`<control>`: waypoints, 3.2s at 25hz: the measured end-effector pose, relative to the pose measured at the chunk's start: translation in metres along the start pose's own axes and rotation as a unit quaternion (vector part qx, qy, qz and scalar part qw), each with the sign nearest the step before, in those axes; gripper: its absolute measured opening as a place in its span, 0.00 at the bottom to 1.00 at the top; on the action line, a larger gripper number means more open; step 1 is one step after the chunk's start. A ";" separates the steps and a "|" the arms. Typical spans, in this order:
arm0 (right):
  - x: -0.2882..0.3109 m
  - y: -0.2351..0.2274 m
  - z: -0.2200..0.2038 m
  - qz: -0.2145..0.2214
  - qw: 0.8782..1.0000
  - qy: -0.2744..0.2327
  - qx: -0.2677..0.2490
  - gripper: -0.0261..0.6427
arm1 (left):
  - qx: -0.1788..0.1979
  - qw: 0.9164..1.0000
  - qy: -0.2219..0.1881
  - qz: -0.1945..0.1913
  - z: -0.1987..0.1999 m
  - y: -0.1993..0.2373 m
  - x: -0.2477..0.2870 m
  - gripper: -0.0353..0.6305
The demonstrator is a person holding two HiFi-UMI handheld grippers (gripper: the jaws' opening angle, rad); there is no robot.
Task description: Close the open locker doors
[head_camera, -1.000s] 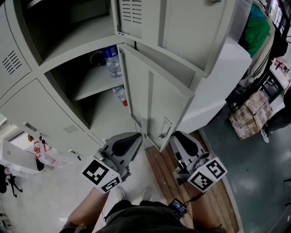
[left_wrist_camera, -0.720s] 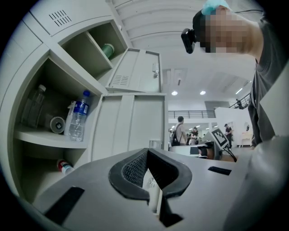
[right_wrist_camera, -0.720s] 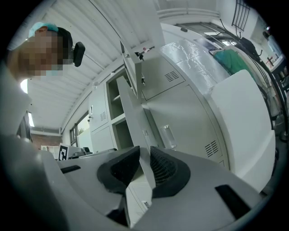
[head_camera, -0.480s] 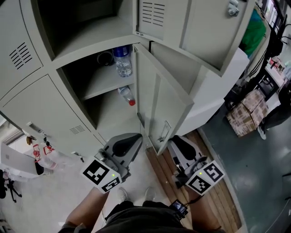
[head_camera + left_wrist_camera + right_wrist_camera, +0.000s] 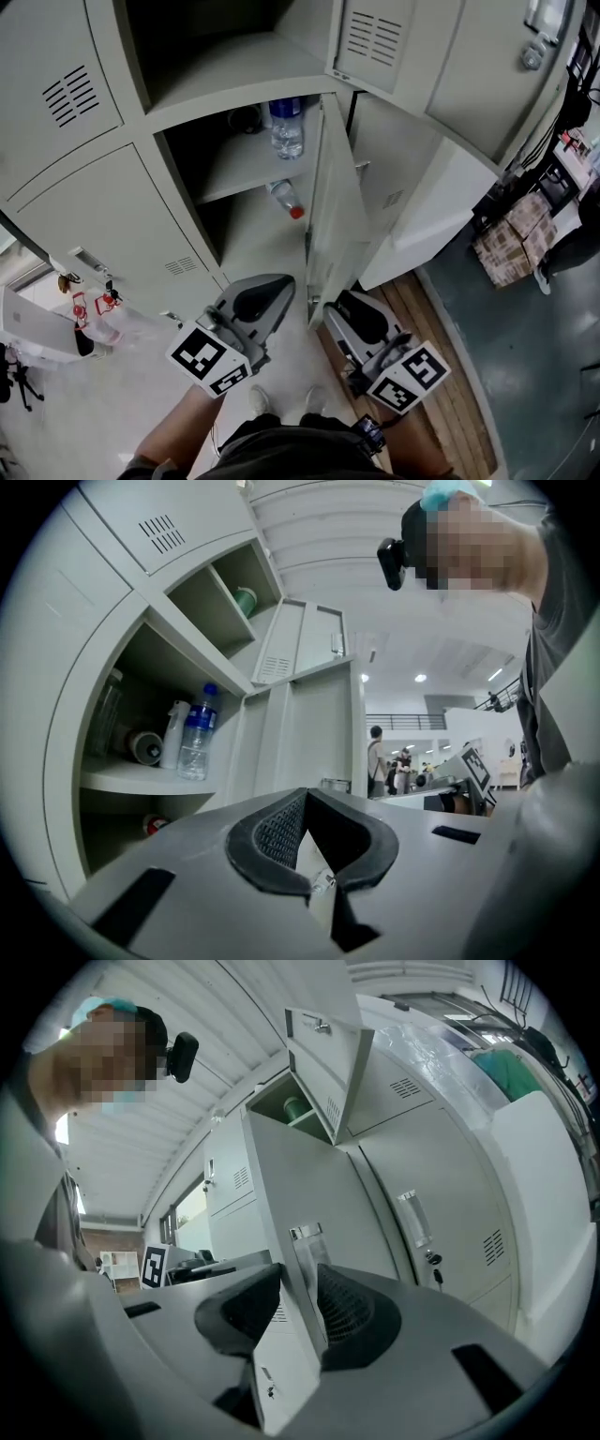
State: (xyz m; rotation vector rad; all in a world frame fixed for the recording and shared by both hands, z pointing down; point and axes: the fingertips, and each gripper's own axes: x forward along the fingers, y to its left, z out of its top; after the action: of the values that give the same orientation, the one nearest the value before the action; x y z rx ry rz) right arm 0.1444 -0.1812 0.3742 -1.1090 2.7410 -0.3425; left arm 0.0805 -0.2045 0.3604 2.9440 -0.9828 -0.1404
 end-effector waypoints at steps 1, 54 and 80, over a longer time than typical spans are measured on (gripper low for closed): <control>0.005 0.005 -0.001 0.000 1.000 0.000 -0.005 0.19 | 0.000 1.000 0.000 0.003 0.001 0.005 -0.005 0.07; 0.112 0.060 -0.024 0.008 1.000 0.014 -0.010 0.20 | 0.002 0.999 -0.012 0.046 0.018 0.082 -0.084 0.07; 0.140 0.065 -0.027 0.015 1.000 0.015 -0.003 0.20 | 0.001 0.998 -0.011 0.063 0.018 0.104 -0.103 0.07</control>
State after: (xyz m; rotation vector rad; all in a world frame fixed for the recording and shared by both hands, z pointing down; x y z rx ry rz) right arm -0.0050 -0.2299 0.3736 -1.0703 2.7827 -0.3503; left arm -0.0648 -0.2258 0.3563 2.8767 -1.1680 -0.1687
